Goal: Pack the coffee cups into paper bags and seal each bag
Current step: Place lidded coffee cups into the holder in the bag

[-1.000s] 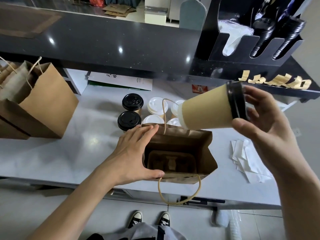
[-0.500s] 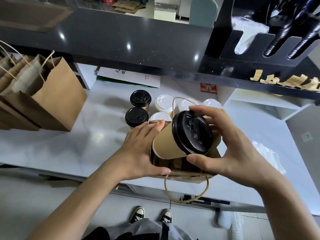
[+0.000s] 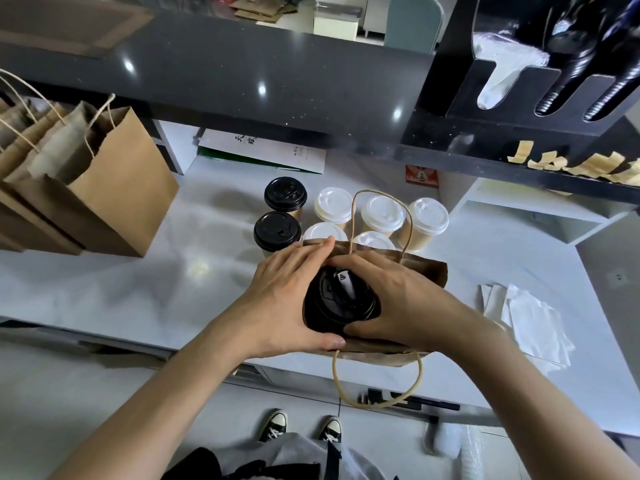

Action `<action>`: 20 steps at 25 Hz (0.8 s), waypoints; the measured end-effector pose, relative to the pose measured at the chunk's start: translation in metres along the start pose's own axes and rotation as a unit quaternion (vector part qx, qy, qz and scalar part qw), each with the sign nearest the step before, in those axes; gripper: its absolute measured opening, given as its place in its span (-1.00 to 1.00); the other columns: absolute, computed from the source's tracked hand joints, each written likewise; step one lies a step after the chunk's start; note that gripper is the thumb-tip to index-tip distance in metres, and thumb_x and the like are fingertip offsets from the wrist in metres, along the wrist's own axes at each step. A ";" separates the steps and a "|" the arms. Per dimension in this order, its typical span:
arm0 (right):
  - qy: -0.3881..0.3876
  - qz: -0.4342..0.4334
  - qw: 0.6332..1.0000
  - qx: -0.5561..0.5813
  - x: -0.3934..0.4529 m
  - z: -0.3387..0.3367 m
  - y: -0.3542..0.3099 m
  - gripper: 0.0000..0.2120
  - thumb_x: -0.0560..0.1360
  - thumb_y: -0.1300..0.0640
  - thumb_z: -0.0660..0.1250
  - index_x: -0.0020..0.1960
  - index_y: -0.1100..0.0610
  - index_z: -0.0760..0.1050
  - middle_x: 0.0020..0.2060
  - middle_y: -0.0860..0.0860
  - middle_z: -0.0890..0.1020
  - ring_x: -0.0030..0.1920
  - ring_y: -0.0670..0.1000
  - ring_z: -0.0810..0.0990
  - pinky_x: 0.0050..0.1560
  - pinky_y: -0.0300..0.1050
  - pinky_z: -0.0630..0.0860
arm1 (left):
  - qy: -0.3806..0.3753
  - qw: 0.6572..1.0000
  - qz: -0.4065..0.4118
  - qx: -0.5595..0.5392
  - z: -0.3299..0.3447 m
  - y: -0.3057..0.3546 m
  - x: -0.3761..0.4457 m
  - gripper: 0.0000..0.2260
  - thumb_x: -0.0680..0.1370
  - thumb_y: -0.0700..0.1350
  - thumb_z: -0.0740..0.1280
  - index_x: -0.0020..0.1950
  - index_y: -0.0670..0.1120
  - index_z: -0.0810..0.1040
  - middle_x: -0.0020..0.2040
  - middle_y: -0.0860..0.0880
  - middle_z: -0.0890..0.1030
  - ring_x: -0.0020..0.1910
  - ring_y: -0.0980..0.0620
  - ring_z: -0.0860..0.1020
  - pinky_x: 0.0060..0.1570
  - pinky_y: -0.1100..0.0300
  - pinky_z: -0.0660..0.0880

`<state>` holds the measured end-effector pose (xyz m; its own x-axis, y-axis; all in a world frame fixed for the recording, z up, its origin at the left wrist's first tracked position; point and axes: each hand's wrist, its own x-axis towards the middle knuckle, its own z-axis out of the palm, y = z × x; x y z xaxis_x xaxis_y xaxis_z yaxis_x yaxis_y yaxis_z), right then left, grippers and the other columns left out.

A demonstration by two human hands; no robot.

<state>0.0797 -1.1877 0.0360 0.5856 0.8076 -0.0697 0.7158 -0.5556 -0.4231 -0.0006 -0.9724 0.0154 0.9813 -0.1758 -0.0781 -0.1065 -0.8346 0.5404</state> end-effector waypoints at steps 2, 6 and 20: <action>-0.011 -0.013 0.999 -0.030 0.008 0.010 0.006 -0.15 0.36 -0.20 0.51 0.54 -0.22 0.18 0.42 -0.17 0.40 0.36 -0.06 0.44 0.32 -0.16 0.42 | 0.002 1.000 0.002 -0.005 0.000 -0.001 -0.002 0.19 0.25 0.43 0.48 0.65 0.18 -0.17 0.61 0.24 -0.01 0.61 0.15 -0.11 0.58 0.07 -0.02; -0.039 -0.008 0.996 -0.075 0.014 0.020 0.014 -0.16 0.37 -0.20 0.50 0.54 -0.20 0.19 0.38 -0.12 0.44 0.38 0.02 0.45 0.37 0.00 0.43 | 0.003 1.000 0.005 -0.002 0.001 -0.002 -0.003 0.17 0.26 0.42 0.47 0.65 0.20 -0.18 0.60 0.24 0.00 0.60 0.16 -0.10 0.58 0.09 -0.03; -0.041 -0.005 0.995 -0.093 0.030 0.029 0.010 -0.13 0.36 -0.14 0.52 0.56 -0.10 0.21 0.27 -0.01 0.50 0.24 0.08 0.57 0.25 -0.01 0.50 | 0.008 1.000 0.005 -0.004 0.001 -0.001 -0.001 0.17 0.27 0.40 0.49 0.65 0.20 -0.18 0.62 0.23 -0.03 0.60 0.20 -0.14 0.56 0.17 -0.09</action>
<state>0.0933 -1.1632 0.0034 0.5507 0.8225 -0.1426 0.7838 -0.5682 -0.2507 -0.0017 -0.9718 0.0144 0.9827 -0.1755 -0.0594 -0.1149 -0.8287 0.5477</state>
